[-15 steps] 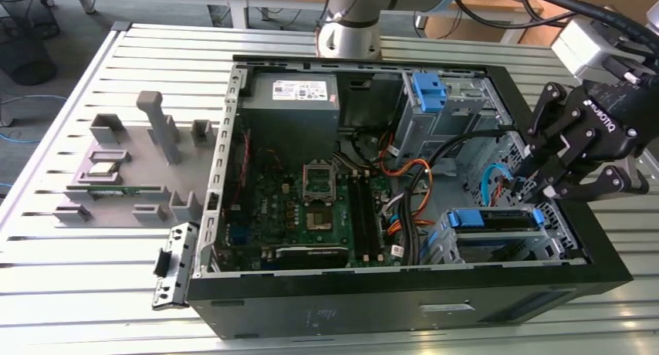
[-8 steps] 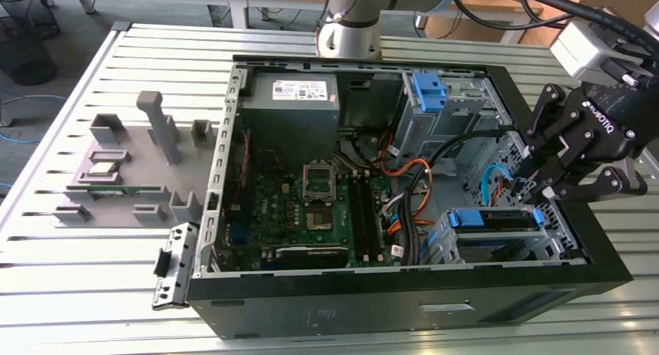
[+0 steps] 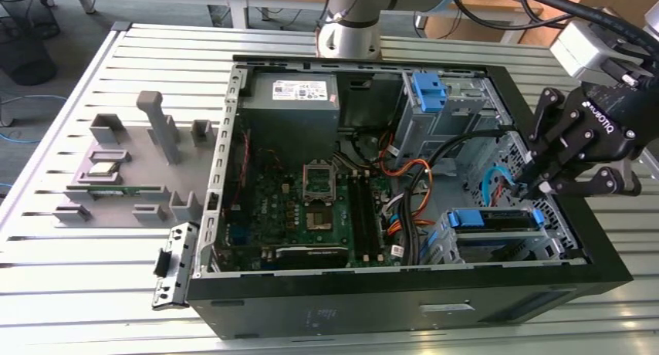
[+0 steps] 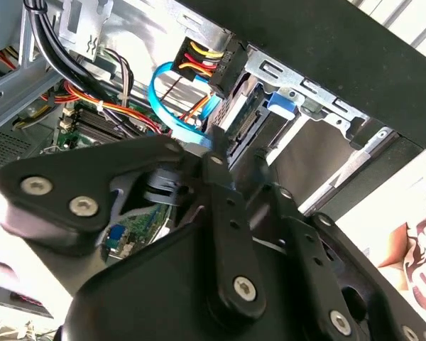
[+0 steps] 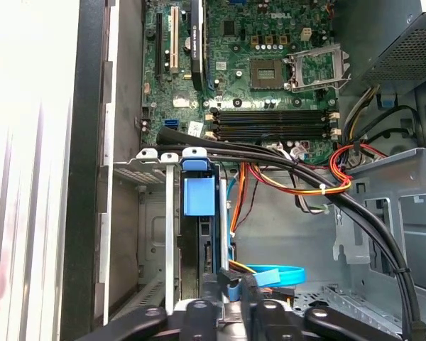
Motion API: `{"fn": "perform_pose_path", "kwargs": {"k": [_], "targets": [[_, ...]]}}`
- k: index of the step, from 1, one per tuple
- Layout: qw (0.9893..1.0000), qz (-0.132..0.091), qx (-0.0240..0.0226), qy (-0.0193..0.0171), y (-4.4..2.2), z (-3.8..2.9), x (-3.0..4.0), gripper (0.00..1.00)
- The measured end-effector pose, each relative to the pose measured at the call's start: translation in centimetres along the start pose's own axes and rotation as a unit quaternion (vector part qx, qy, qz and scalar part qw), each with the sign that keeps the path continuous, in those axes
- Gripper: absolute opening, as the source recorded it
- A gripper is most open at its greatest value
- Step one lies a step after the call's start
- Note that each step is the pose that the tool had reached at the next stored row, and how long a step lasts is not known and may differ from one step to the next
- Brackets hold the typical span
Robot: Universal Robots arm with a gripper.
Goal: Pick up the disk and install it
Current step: 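Insert the first disk wire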
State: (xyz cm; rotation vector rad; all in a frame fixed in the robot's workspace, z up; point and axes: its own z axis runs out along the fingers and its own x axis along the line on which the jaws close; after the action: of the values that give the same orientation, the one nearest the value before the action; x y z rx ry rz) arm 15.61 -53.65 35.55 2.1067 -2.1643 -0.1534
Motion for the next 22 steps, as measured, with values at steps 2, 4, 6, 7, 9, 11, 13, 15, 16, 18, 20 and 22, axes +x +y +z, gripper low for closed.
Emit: {"fn": "perform_pose_path", "kwargs": {"k": [2,4,6,7,9,11,13,15,16,18,20,22], "targets": [[1.0000,0.000,0.0000,0.0000,0.00,0.00,0.00,0.22],[1.0000,0.000,0.0000,0.0000,0.00,0.01,0.00,0.16],[1.0000,0.000,0.0000,0.0000,0.00,0.01,0.00,0.16],[1.0000,0.000,0.0000,0.0000,0.00,0.01,0.00,0.16],[1.0000,0.000,0.0000,0.0000,0.00,0.01,0.00,0.16],[1.0000,0.000,0.0000,0.0000,0.00,0.01,0.00,0.16],[1.0000,0.000,0.0003,-0.0001,0.03,0.03,0.01,0.16],[1.0000,-0.001,0.0025,-0.0001,0.15,0.08,0.11,0.16],[1.0000,-0.002,0.0037,0.0000,0.24,0.11,0.18,0.16],[1.0000,-0.003,0.0056,0.0003,0.41,0.19,0.32,0.16],[1.0000,-0.006,0.0081,0.0006,0.52,0.30,0.44,0.16],[0.9999,-0.008,0.0114,0.0009,0.61,0.39,0.51,0.16]]}}
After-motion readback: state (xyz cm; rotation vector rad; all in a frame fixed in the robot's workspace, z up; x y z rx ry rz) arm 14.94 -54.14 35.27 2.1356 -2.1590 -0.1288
